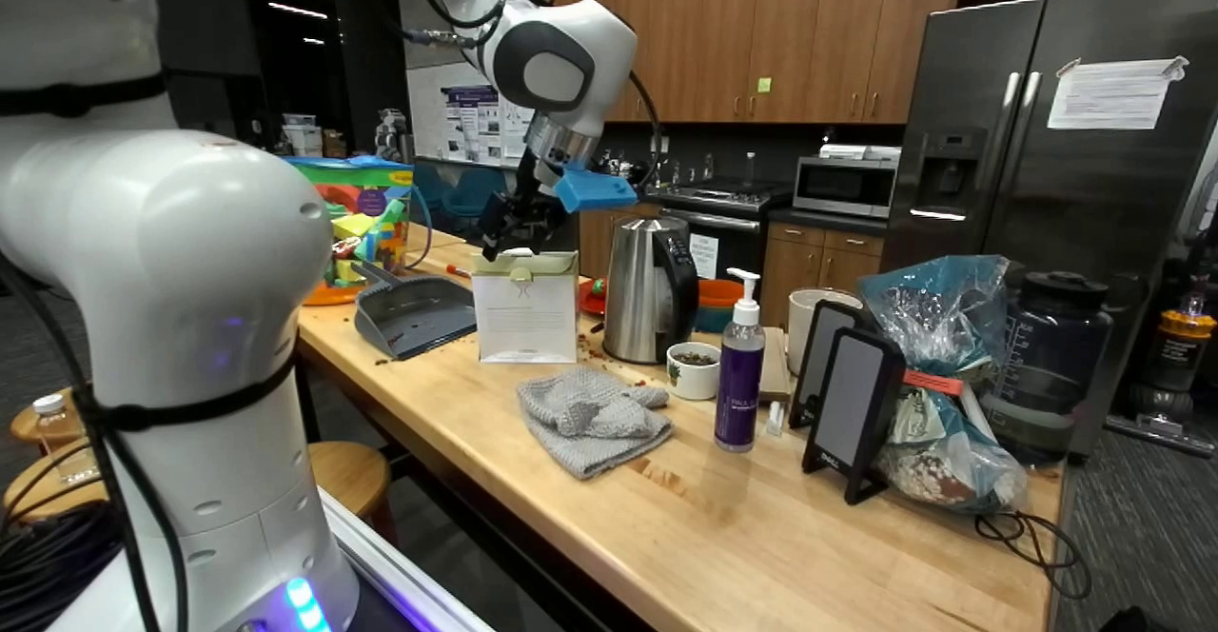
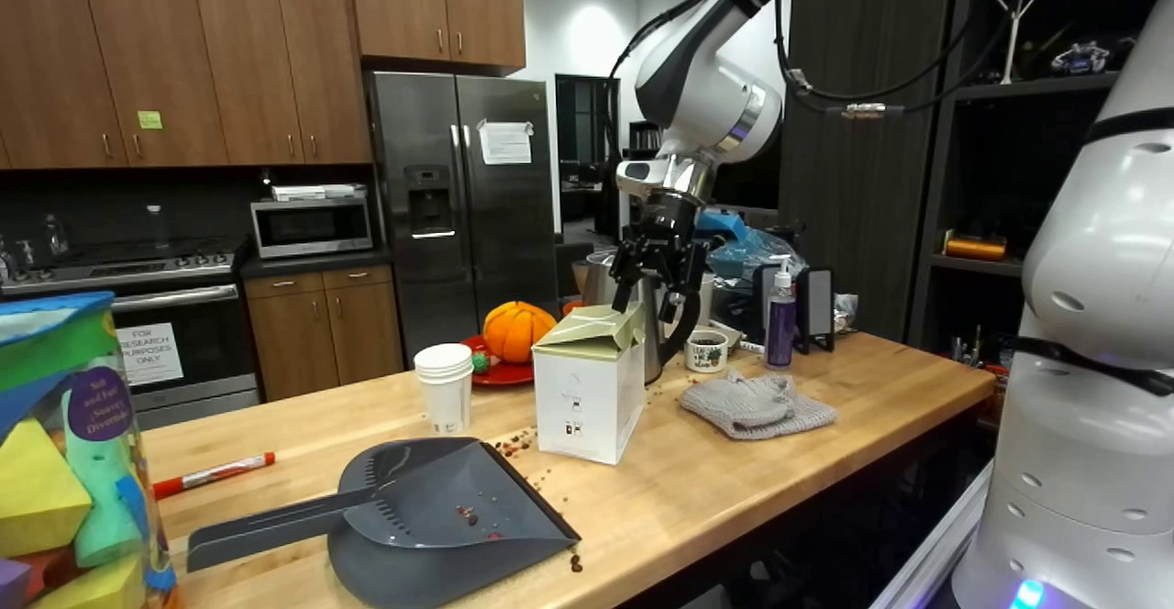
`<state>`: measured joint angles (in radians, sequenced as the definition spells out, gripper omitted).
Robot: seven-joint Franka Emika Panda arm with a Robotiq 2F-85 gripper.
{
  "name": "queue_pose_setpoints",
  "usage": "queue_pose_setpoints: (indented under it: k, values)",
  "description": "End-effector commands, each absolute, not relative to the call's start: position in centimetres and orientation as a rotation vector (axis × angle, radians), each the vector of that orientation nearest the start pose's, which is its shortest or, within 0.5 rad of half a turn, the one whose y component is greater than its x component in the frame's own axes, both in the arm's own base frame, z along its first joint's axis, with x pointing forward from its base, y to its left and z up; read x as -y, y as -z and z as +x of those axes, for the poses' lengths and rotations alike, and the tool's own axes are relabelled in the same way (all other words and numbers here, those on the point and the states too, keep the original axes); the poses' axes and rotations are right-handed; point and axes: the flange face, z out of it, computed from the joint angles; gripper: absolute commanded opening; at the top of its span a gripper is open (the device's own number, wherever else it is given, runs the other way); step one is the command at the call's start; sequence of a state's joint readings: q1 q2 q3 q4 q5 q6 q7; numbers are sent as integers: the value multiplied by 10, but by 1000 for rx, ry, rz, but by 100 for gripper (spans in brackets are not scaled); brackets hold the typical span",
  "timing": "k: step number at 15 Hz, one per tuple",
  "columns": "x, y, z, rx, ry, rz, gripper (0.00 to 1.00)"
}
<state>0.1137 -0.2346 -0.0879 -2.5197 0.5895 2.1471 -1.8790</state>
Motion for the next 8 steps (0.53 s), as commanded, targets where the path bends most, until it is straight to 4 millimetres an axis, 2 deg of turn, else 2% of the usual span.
queue_pose_setpoints:
  k: [1,8]
  values:
    - [-28,-359,432,1875,452,-1915,100]
    - [-31,-359,431,1883,480,-1910,100]
